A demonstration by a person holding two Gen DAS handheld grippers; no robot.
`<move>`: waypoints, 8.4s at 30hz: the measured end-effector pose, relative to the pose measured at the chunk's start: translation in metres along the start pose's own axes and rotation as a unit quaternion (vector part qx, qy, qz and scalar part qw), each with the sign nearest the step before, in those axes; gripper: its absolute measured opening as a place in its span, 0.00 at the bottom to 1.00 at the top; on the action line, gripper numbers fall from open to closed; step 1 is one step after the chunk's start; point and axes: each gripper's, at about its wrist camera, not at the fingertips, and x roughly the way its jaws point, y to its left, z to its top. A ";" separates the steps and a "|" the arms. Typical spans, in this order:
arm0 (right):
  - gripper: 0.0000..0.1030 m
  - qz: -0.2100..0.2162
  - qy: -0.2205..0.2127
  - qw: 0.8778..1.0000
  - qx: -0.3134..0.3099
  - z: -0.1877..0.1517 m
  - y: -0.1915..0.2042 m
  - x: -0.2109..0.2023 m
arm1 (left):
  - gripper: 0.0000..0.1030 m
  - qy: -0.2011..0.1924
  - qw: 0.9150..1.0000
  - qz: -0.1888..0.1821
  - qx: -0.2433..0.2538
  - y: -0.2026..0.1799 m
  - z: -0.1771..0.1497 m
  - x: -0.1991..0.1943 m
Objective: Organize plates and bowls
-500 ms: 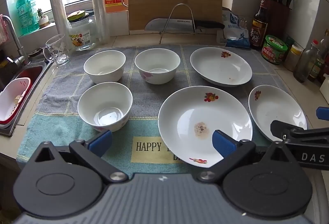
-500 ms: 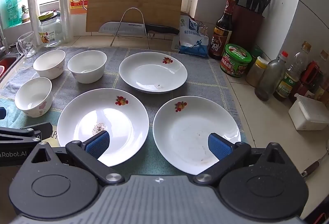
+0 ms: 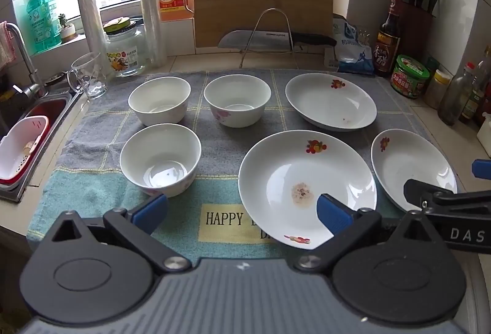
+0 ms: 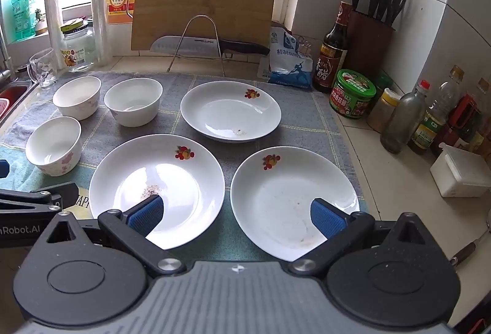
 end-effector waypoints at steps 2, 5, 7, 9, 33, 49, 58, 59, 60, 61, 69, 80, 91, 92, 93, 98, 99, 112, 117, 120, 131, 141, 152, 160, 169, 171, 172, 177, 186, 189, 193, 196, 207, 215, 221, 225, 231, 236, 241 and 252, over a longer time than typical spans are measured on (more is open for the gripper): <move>1.00 0.000 0.000 1.000 0.000 0.000 -0.001 0.000 | 0.99 -0.001 1.000 0.000 0.000 0.000 0.000 0.000; 1.00 0.000 -0.001 1.000 0.000 0.001 -0.001 -0.002 | 0.99 -0.001 1.000 0.000 0.000 0.000 0.000 0.000; 1.00 0.001 -0.001 1.000 0.000 0.001 -0.001 -0.002 | 0.99 -0.001 1.000 0.000 0.000 0.000 0.000 0.000; 1.00 0.000 -0.001 1.000 -0.001 0.000 -0.001 -0.002 | 0.99 -0.001 1.000 0.001 0.001 -0.001 0.001 -0.001; 1.00 0.003 -0.006 1.000 -0.005 0.005 0.001 -0.005 | 0.99 0.000 1.000 0.004 0.003 -0.001 0.004 -0.001; 1.00 0.003 -0.007 1.000 -0.005 0.005 0.000 -0.004 | 0.99 -0.001 1.000 0.003 0.004 -0.002 0.005 0.001; 1.00 0.003 -0.009 1.000 -0.004 0.006 0.000 -0.004 | 0.99 -0.001 1.000 0.003 0.004 -0.002 0.005 0.001; 1.00 0.003 -0.009 1.000 -0.004 0.006 0.000 -0.004 | 0.99 -0.001 1.000 0.003 0.004 -0.002 0.005 0.001; 1.00 0.003 -0.009 1.000 -0.003 0.006 0.000 -0.003 | 0.99 -0.001 1.000 0.003 0.004 -0.002 0.005 0.001; 1.00 0.003 -0.009 1.000 -0.003 0.006 0.000 -0.003 | 0.99 -0.001 1.000 0.003 0.004 -0.002 0.005 0.001; 1.00 0.001 -0.011 1.000 -0.002 0.007 0.000 -0.003 | 0.99 -0.001 1.000 -0.001 0.006 -0.003 0.005 0.002; 1.00 -0.013 -0.017 1.000 0.009 0.002 0.004 -0.006 | 0.99 -0.002 1.000 -0.023 0.019 0.003 0.007 0.006; 1.00 -0.027 -0.039 0.999 0.001 -0.008 0.010 -0.011 | 0.99 -0.002 0.996 -0.064 0.057 0.010 0.011 0.013; 1.00 -0.028 -0.040 0.999 0.002 -0.009 0.010 -0.012 | 0.99 -0.003 0.996 -0.068 0.060 0.011 0.010 0.014; 1.00 -0.028 -0.041 0.999 0.005 -0.010 0.010 -0.013 | 0.99 -0.004 0.995 -0.071 0.063 0.013 0.011 0.014; 1.00 -0.048 -0.046 0.998 0.016 -0.020 0.007 -0.017 | 0.99 -0.019 0.993 -0.089 0.076 0.019 0.012 0.017; 1.00 -0.054 -0.044 0.997 0.020 -0.021 0.005 -0.017 | 0.99 -0.021 0.992 -0.094 0.078 0.020 0.012 0.018; 1.00 -0.068 -0.008 0.996 0.056 -0.060 -0.039 0.011 | 0.99 -0.003 0.989 -0.132 0.073 0.014 0.016 0.037; 1.00 -0.040 0.003 0.997 0.059 -0.069 -0.059 0.037 | 0.99 0.007 0.990 -0.123 0.071 -0.001 0.022 0.046; 1.00 -0.019 0.011 0.998 0.058 -0.072 -0.071 0.054 | 0.99 0.011 0.990 -0.118 0.072 -0.013 0.027 0.052; 1.00 0.039 0.039 0.997 0.046 -0.082 -0.109 0.106 | 0.99 0.027 0.988 -0.112 0.099 -0.073 0.044 0.073; 1.00 0.065 0.037 0.997 -0.003 -0.077 -0.113 0.120 | 0.99 0.030 0.983 -0.132 0.121 -0.108 0.053 0.086; 1.00 0.087 -0.039 0.995 -0.015 -0.098 -0.121 0.115 | 0.99 0.019 0.952 -0.241 0.185 -0.149 0.078 0.102; 1.00 0.098 -0.044 0.994 -0.036 -0.095 -0.124 0.117 | 0.99 0.086 0.916 -0.301 0.253 -0.184 0.092 0.135; 1.00 0.118 -0.064 0.990 -0.050 -0.099 -0.128 0.119 | 0.97 0.132 0.878 -0.322 0.328 -0.217 0.098 0.171; 1.00 0.118 -0.069 0.989 -0.050 -0.100 -0.129 0.119 | 0.94 0.142 0.874 -0.321 0.336 -0.222 0.098 0.179; 1.00 0.118 -0.072 0.989 -0.049 -0.101 -0.129 0.119 | 0.91 0.147 0.871 -0.321 0.342 -0.226 0.099 0.184; 1.00 0.117 -0.080 0.989 -0.048 -0.104 -0.128 0.118 | 0.85 0.172 0.857 -0.324 0.363 -0.235 0.100 0.199; 1.00 0.124 -0.078 0.988 -0.053 -0.102 -0.131 0.118 | 0.80 0.207 0.836 -0.334 0.383 -0.241 0.105 0.215; 1.00 0.125 -0.074 0.988 -0.054 -0.101 -0.131 0.118 | 0.80 0.211 0.832 -0.337 0.387 -0.243 0.105 0.217; 1.00 0.125 -0.064 0.989 -0.055 -0.098 -0.131 0.118 | 0.80 0.210 0.830 -0.340 0.389 -0.243 0.104 0.217; 1.00 0.123 -0.057 0.989 -0.059 -0.095 -0.130 0.119 | 0.80 0.210 0.830 -0.341 0.388 -0.242 0.105 0.217; 1.00 0.118 -0.052 0.990 -0.064 -0.079 -0.143 0.121 | 0.80 0.190 0.835 -0.354 0.376 -0.248 0.120 0.220; 1.00 0.110 -0.051 0.990 -0.076 -0.060 -0.160 0.143 | 0.80 0.171 0.844 -0.358 0.361 -0.264 0.140 0.239; 1.00 0.110 -0.044 0.991 -0.069 -0.050 -0.171 0.165 | 0.80 0.164 0.848 -0.361 0.351 -0.275 0.149 0.256; 1.00 0.111 -0.043 0.991 -0.066 -0.045 -0.177 0.176 | 0.80 0.162 0.851 -0.359 0.347 -0.281 0.152 0.268; 1.00 0.113 -0.044 0.991 -0.063 -0.042 -0.181 0.182 | 0.80 0.162 0.855 -0.356 0.342 -0.283 0.154 0.277; 1.00 0.112 -0.040 0.991 -0.056 -0.043 -0.181 0.185 | 0.80 0.158 0.858 -0.357 0.334 -0.283 0.154 0.277; 1.00 0.109 -0.040 0.992 -0.050 -0.044 -0.180 0.180 | 0.81 0.149 0.864 -0.353 0.326 -0.275 0.157 0.267; 1.00 0.094 -0.045 0.994 -0.025 -0.052 -0.166 0.135 | 0.87 0.056 0.885 -0.349 0.303 -0.212 0.154 0.170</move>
